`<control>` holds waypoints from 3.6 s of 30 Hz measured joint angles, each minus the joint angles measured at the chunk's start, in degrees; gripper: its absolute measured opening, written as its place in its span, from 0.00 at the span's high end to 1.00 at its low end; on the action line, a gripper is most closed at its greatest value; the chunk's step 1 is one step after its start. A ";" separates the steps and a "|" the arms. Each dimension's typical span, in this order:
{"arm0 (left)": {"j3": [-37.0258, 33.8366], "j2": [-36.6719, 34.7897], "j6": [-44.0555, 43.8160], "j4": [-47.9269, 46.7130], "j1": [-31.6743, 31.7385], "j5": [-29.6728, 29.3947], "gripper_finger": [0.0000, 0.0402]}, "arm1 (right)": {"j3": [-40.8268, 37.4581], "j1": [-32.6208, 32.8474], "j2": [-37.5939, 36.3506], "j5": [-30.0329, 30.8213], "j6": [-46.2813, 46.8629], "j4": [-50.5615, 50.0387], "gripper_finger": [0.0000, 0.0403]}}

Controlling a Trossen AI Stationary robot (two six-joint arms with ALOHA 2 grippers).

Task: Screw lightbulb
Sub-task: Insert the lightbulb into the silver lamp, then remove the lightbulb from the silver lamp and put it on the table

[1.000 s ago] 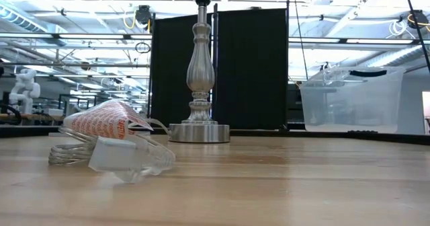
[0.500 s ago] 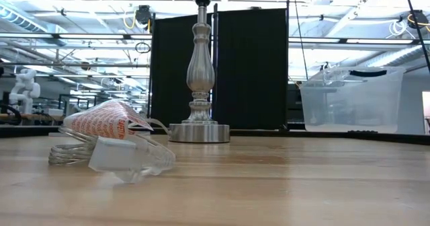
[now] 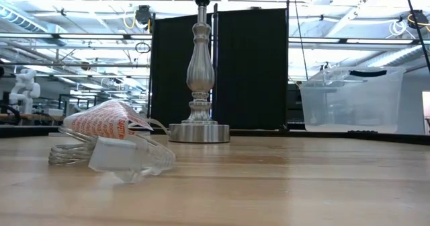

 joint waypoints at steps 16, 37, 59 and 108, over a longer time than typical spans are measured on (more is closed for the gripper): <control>0.02 -4.90 -1.27 -1.06 -3.82 -1.65 1.00 | 0.00 -2.37 0.02 7.06 1.29 -1.23 1.00; 0.04 -3.99 0.61 0.11 -5.48 -1.61 1.00 | 0.00 -5.17 0.07 1.05 -0.87 0.55 1.00; 0.04 2.13 -3.43 -0.80 2.84 -2.08 1.00 | 0.00 3.89 0.07 0.55 1.72 -4.46 1.00; -17.41 -8.20 -1.45 5.21 -9.24 -6.51 1.00 | -0.02 -6.12 -0.48 15.98 10.34 -8.21 0.89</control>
